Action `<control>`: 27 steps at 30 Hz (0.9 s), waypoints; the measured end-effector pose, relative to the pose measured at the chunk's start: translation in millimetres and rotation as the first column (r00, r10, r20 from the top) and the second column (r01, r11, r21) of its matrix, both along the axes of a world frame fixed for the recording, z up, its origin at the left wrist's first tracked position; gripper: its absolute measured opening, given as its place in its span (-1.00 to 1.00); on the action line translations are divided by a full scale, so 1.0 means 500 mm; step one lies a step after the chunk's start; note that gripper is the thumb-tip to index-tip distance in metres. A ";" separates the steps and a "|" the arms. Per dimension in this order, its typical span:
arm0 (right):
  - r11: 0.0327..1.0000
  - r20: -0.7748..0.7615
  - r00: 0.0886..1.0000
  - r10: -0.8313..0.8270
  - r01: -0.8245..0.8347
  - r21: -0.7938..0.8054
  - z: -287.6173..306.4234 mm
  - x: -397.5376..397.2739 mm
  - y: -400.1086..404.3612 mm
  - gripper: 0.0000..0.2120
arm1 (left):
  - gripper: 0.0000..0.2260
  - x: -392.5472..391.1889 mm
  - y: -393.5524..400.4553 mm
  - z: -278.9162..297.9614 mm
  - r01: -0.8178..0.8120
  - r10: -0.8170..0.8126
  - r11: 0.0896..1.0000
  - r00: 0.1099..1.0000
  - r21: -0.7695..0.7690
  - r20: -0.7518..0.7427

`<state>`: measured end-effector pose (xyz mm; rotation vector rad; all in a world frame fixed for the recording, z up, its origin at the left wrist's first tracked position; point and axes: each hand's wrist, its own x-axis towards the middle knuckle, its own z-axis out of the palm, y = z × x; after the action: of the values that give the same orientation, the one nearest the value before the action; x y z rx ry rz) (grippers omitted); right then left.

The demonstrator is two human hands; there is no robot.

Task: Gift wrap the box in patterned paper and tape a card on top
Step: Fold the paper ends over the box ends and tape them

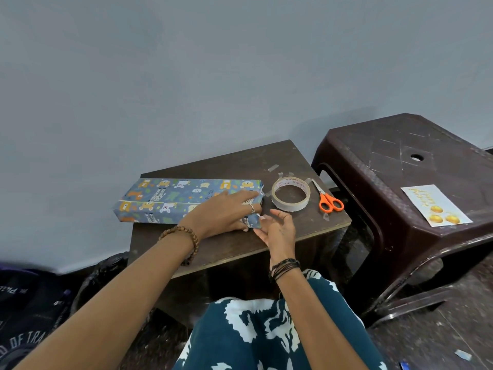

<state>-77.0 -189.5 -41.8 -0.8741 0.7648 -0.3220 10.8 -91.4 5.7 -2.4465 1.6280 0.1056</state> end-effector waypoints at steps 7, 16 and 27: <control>1.000 -0.049 0.999 -0.003 0.004 0.008 0.002 0.003 -0.003 -0.90 | -0.50 -0.025 -0.010 0.028 -0.244 0.200 0.962 0.937 -0.124 -0.288; 0.999 -0.091 0.995 0.040 -0.038 0.022 0.010 0.005 -0.012 -0.80 | -0.55 -0.033 -0.011 0.020 -0.290 0.221 0.939 0.921 -0.187 -0.322; 0.966 -0.209 0.977 0.043 -0.094 -0.242 -0.011 0.020 -0.006 -0.88 | -0.70 -0.029 -0.008 0.004 -0.139 0.125 0.982 0.986 -0.126 -0.111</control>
<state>-67.0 -192.4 -47.1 -1.1833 0.8915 -0.2742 -3.5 -95.3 7.6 -2.6923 1.5579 0.1493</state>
